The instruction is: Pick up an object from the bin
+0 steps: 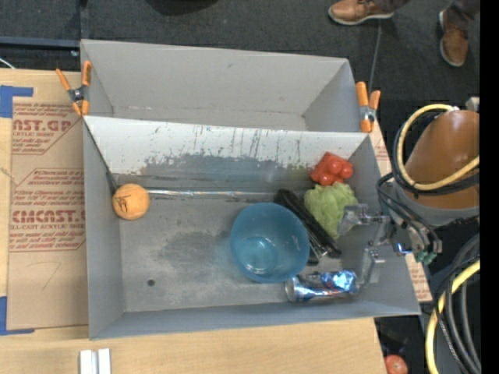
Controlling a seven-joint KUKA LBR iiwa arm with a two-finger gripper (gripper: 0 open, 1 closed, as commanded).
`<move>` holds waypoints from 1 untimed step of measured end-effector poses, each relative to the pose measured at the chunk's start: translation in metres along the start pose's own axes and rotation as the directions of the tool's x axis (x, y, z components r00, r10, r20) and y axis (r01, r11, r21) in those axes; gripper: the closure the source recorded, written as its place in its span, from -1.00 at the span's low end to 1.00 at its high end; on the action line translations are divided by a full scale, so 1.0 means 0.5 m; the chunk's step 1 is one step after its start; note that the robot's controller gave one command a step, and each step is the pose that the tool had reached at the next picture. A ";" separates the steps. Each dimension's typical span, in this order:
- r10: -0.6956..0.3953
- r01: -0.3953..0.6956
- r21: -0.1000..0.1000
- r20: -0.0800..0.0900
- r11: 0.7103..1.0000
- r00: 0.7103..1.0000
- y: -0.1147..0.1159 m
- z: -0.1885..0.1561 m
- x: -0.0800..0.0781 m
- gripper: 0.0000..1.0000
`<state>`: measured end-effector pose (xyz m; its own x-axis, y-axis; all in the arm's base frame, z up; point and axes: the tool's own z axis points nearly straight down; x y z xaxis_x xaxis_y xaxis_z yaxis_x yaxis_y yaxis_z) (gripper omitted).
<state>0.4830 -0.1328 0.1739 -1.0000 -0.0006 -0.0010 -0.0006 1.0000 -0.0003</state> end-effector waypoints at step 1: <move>0.000 0.000 0.000 0.000 1.000 1.000 0.000 0.000 0.000 -1.00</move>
Offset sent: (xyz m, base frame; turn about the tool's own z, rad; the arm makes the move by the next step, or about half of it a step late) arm 0.0122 -0.0205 -0.0525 -0.1455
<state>0.4830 -0.1328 0.1739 -1.0000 -0.0006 -0.0010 -0.0006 1.0000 -0.0003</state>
